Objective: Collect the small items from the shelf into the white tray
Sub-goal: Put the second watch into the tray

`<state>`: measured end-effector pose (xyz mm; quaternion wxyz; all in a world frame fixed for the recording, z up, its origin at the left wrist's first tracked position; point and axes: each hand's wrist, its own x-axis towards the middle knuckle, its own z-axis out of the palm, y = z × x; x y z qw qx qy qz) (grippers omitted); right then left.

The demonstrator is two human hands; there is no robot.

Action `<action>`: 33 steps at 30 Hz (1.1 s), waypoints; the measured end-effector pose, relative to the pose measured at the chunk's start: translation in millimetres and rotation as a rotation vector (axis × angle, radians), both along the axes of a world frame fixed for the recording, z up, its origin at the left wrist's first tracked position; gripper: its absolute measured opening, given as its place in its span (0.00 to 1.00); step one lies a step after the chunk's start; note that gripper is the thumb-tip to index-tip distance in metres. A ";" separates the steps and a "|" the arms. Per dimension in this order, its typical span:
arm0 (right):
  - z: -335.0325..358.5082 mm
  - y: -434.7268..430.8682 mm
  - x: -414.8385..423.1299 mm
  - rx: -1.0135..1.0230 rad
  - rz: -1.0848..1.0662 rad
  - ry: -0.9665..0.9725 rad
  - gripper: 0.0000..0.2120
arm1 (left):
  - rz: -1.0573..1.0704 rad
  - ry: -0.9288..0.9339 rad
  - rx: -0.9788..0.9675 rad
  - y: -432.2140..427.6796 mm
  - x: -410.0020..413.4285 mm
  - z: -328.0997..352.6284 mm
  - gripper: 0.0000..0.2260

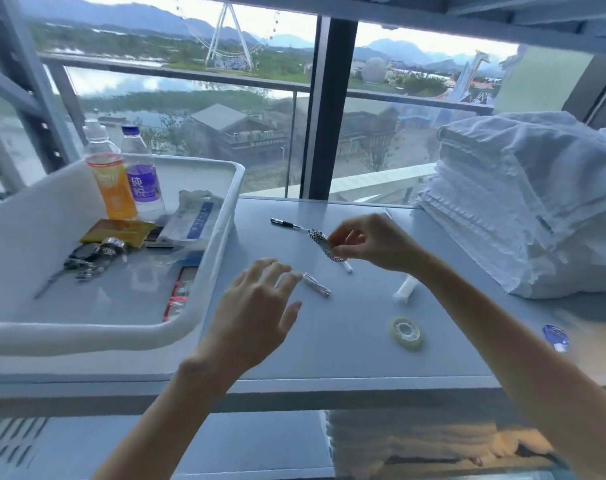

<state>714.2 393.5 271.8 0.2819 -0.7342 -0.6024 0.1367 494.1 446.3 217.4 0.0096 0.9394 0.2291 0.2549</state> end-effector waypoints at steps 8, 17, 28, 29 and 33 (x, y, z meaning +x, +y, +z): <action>27.9 97.4 -123.3 0.055 0.288 -0.011 0.07 | 0.248 -0.044 -0.007 70.2 -133.4 22.4 0.11; -12.2 240.7 -242.7 -0.021 0.404 -0.385 0.06 | 0.419 0.067 -0.207 151.2 -260.7 -1.8 0.25; -79.7 330.1 -308.1 -0.246 0.305 -0.470 0.05 | 0.343 0.215 -0.130 156.4 -268.2 -7.0 0.38; -82.7 334.1 -312.3 -0.271 0.301 -0.458 0.07 | 0.341 0.220 -0.126 157.0 -268.8 -8.0 0.38; -91.9 344.7 -325.5 -0.339 0.309 -0.393 0.10 | 0.334 0.226 -0.129 158.8 -270.0 -10.6 0.37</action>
